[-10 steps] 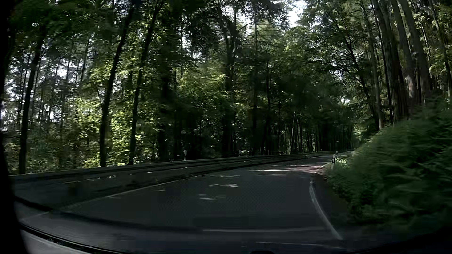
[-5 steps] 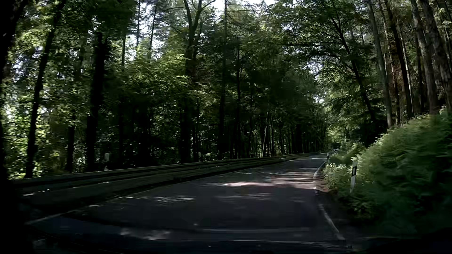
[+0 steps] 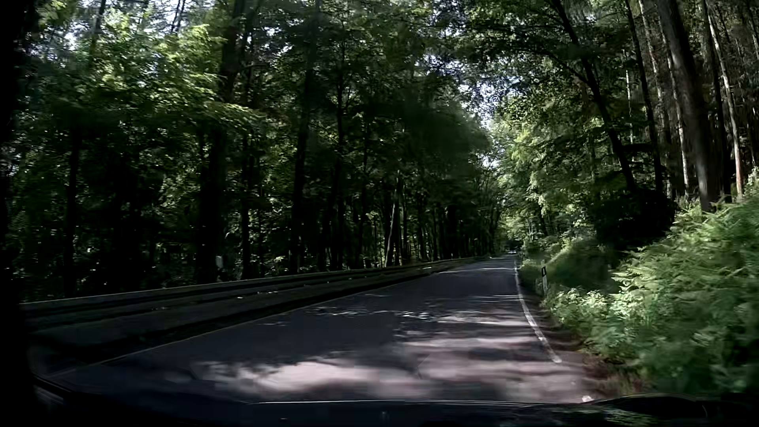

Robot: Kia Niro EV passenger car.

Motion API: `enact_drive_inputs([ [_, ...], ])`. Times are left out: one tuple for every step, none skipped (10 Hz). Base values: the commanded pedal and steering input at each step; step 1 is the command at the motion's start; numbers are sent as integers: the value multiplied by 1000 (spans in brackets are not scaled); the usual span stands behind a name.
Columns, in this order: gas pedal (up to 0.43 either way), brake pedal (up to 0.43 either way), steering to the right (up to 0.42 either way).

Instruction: Follow the waypoints while adhering to traffic rules and regulations

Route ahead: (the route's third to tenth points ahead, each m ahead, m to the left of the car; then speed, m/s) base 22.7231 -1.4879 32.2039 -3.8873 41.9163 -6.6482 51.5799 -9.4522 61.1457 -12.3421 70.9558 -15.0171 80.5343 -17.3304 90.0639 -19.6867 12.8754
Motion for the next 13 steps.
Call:
enact_drive_inputs([
  [331, 0, 80],
  [331, 0, 78],
  [339, 0, 74],
  [339, 0, 70],
  [339, 0, 66],
  [339, 0, 63],
  [339, 0, 59],
  [339, 0, 52],
  [350, 0, 44],
  [350, 0, 37],
  [358, 0, 31],
  [358, 0, 25],
  [358, 0, 20],
])
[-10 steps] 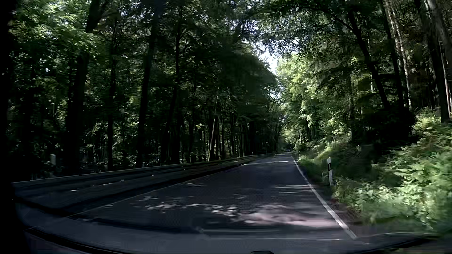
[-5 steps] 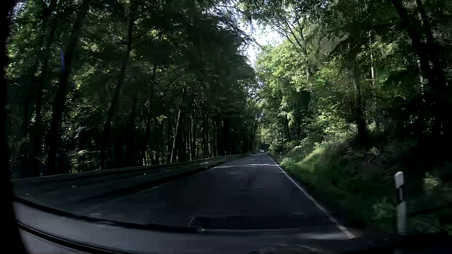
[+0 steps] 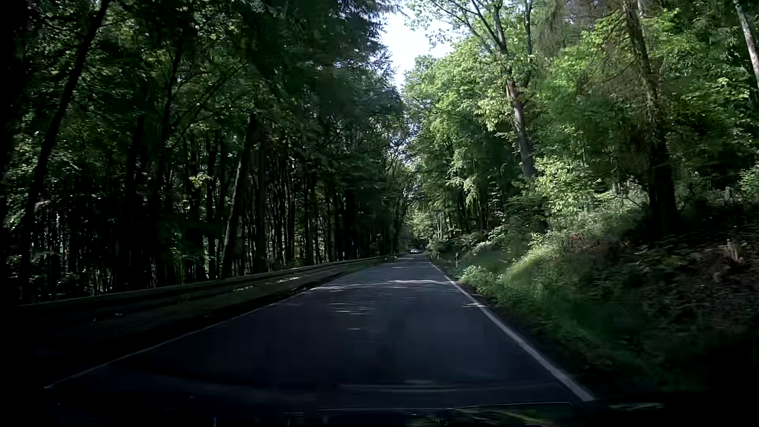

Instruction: Follow the waypoints while adhering to traffic rules and regulations

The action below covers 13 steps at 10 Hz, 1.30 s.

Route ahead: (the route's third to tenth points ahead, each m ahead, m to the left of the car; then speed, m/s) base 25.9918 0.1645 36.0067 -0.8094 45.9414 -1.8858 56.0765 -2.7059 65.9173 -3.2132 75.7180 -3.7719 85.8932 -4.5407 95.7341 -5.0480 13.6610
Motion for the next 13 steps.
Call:
enact_drive_inputs([
  [358, 0, 14],
  [358, 0, 10],
  [358, 0, 9],
  [358, 0, 9],
  [358, 0, 7],
  [358, 0, 5],
  [358, 0, 3],
  [358, 0, 3],
  [358, 0, 3],
  [358, 0, 3],
  [358, 0, 3],
  [358, 0, 3],
  [358, 0, 3],
])
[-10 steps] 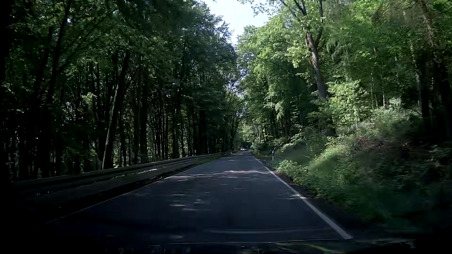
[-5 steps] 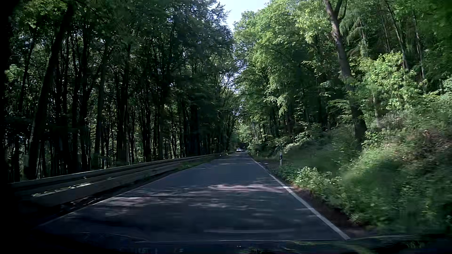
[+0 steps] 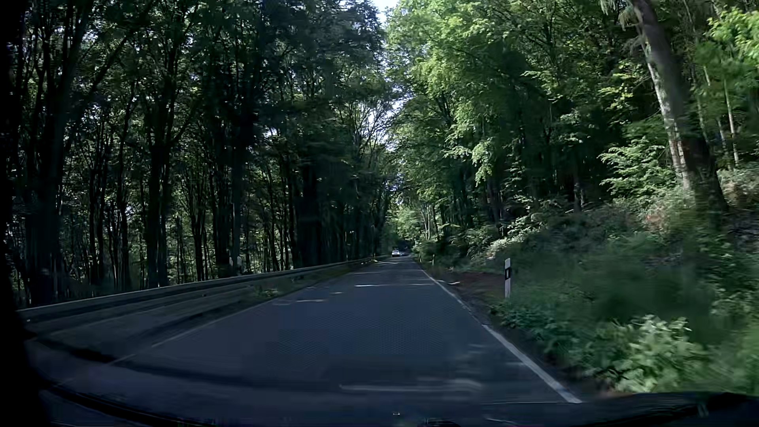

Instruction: Follow the waypoints while adhering to traffic rules and regulations

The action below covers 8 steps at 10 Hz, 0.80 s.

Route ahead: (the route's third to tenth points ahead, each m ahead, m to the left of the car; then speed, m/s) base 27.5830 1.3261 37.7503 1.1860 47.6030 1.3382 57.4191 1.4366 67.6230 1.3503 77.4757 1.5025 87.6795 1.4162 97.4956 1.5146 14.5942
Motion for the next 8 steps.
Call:
enact_drive_inputs([
  [358, 0, 3],
  [358, 0, 2],
  [370, 0, 0],
  [370, 0, -5],
  [370, 0, -9],
  [370, 0, -9],
  [370, 0, -8],
  [358, 0, -8],
])
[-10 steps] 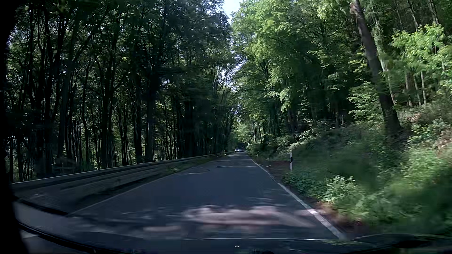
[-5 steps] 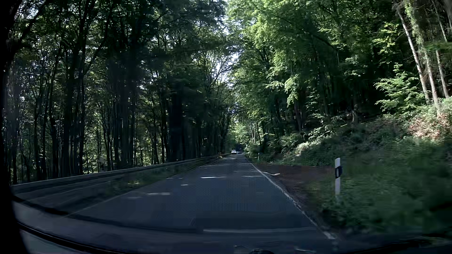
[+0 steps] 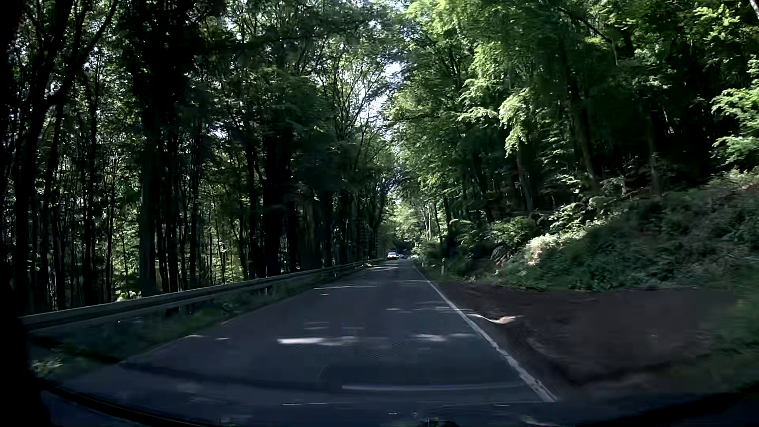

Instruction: Follow the waypoints while adhering to traffic rules and regulations

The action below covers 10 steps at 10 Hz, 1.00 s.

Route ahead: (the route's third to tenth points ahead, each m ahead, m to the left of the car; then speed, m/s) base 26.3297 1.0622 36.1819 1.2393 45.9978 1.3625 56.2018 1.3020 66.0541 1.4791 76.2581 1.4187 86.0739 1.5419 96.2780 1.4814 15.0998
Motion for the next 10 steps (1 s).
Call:
enact_drive_inputs([
  [358, 0, -8],
  [358, 0, -8],
  [358, 0, -8],
  [358, 0, -7],
  [358, 0, -6],
  [358, 0, -5],
  [358, 0, -4],
  [358, 0, -2],
  [358, 0, -3],
  [339, 0, -2],
])
